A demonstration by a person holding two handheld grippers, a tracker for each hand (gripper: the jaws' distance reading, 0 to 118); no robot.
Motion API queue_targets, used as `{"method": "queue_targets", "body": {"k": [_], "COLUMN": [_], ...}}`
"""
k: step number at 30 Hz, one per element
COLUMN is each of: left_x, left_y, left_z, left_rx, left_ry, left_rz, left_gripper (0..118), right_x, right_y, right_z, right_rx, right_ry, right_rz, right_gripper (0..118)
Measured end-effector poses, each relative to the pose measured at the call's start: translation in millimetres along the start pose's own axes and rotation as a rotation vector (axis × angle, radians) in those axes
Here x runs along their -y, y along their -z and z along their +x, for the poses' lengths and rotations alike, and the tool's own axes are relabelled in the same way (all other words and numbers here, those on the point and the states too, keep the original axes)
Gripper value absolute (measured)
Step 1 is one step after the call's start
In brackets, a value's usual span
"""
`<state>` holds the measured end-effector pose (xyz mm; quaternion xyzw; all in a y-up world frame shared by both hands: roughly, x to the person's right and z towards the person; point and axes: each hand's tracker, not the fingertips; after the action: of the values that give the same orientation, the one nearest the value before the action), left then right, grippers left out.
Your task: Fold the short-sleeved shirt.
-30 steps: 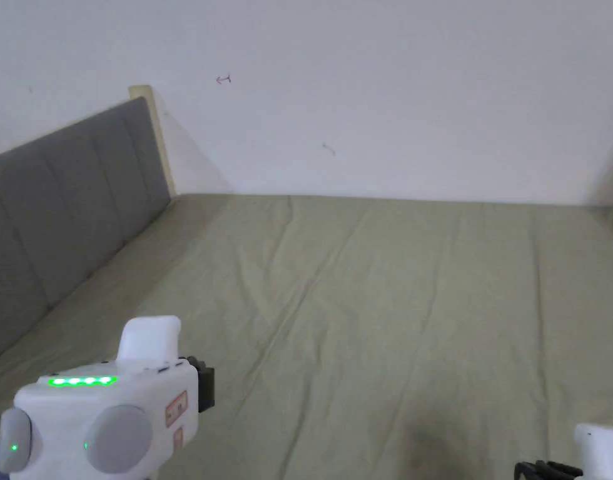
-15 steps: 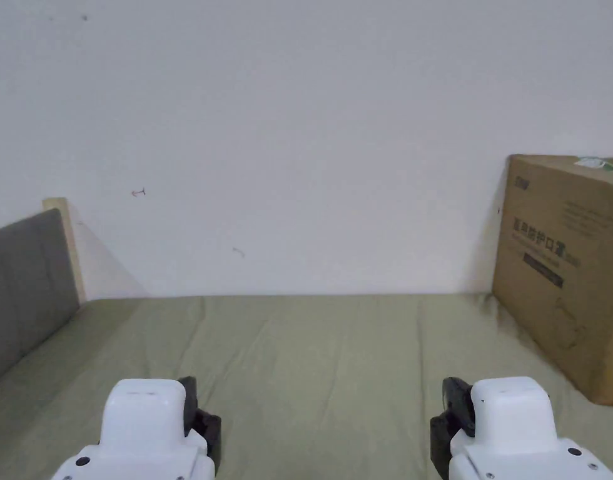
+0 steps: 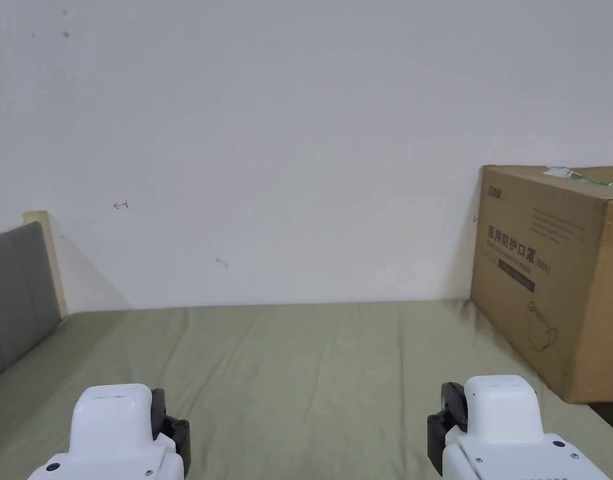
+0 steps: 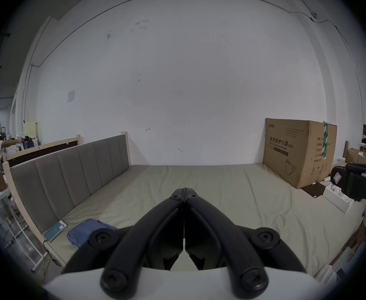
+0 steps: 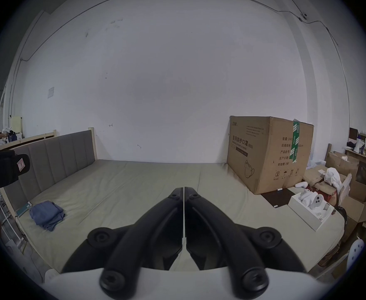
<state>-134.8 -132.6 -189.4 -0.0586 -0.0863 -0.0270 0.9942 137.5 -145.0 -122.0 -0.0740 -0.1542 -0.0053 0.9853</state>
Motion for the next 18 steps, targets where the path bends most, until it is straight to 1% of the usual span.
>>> {"method": "queue_targets", "body": {"k": [2,3,4,5,6,7,8,9,10,12,14,15,16,18], "left_x": [2,3,4,5,5,6,8,9,9,12,9,7,6,0], "left_y": [3,5,7,8,10,11,13,15,17,16,14,15,16,16], "left_z": [-1,-2,-2,-2,-4,-5,-6,-7,-8,-9,-7,-3,1,8], "left_rx": [-0.005,-0.006,-0.009,-0.010,-0.003,0.015,0.036,0.040,0.035,0.048,0.047,0.038,0.027,0.016], "left_ry": [-0.004,-0.007,-0.009,-0.012,-0.021,-0.044,-0.072,-0.084,-0.087,-0.095,-0.071,-0.046,0.010,0.057], "left_rz": [-0.008,-0.014,-0.018,-0.021,-0.038,-0.051,-0.059,-0.078,-0.091,-0.082,-0.080,-0.085,-0.097,-0.147], "left_gripper": [1,4,14,25,43,70,91,110,118,118,118,118,118,118], "right_x": [2,2,2,3,3,3,3,4,5,6,5,5,4,3], "right_y": [3,3,3,4,5,7,8,10,11,10,14,16,17,18], "right_z": [1,2,2,2,3,5,6,7,8,10,10,11,12,13], "right_rx": [-0.001,0.001,0.001,0.002,0.003,-0.001,-0.008,-0.011,-0.009,-0.009,0.010,0.012,0.012,0.001], "right_ry": [-0.007,-0.008,-0.011,-0.011,-0.008,0.000,0.013,0.021,0.026,0.030,0.023,0.023,0.025,0.035], "right_rz": [-0.003,-0.005,-0.005,-0.006,-0.007,-0.013,-0.024,-0.032,-0.034,-0.021,-0.027,-0.027,-0.030,-0.034], "right_gripper": [0,1,3,11,27,55,78,95,103,106,107,107,107,107]}}
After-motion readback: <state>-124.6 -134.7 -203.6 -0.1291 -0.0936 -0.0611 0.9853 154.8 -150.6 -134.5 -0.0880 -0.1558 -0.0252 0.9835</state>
